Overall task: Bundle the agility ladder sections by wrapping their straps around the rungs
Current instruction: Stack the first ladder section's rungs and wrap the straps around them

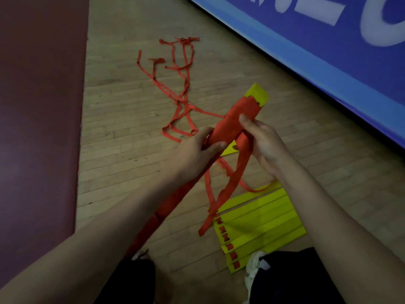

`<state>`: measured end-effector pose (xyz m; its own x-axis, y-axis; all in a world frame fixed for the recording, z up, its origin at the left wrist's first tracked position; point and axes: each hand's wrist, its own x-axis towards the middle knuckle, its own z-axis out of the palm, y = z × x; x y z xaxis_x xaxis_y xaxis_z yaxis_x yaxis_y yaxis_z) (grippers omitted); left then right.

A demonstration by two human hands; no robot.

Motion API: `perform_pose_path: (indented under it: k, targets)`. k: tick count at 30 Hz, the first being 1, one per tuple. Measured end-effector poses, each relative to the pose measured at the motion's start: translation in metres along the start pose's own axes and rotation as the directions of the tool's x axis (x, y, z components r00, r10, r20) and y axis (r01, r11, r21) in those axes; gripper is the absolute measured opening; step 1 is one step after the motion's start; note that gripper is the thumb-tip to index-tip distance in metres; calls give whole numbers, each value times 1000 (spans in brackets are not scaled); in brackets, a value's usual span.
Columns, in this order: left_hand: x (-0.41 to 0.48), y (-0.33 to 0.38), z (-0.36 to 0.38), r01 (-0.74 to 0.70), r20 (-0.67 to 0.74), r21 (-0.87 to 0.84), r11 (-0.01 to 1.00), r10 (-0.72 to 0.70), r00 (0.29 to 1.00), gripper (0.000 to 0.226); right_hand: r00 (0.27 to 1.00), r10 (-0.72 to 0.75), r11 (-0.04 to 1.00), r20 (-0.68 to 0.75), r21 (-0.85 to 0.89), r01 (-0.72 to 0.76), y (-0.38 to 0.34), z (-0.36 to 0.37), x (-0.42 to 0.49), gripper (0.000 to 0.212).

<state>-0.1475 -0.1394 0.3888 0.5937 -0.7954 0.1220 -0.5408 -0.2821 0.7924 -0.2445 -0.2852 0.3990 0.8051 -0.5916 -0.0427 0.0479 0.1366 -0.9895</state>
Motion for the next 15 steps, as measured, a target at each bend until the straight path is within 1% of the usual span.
perform_pose_path:
  k: [2,4,5,7,9,11,15]
  targets:
    - [10,2,3,56,-29,-73,996,-58,998,28,994,65,997,90,-56,-60,-10,-5,11,22]
    - [18,3,5,134,-52,-209,969,-148,988,18,984,121,987,132,-118,-105,-14,-6,21,26]
    - [22,3,4,144,-69,-283,948,-170,983,13,981,143,983,133,-138,-125,-15,-6,26,28]
    - [27,5,-1,117,-102,-386,915,-168,980,5,972,177,977,155,-147,-155,-19,-2,36,29]
    - [29,5,-8,90,-126,-420,903,-157,980,9,954,205,971,218,-171,-169,-24,4,43,26]
    - [30,2,-14,87,-140,-433,897,-162,977,15,940,226,959,255,-230,-169,-25,12,46,23]
    - [29,-9,-21,115,-113,-449,886,-184,976,22,930,218,950,296,-282,-134,-22,23,48,23]
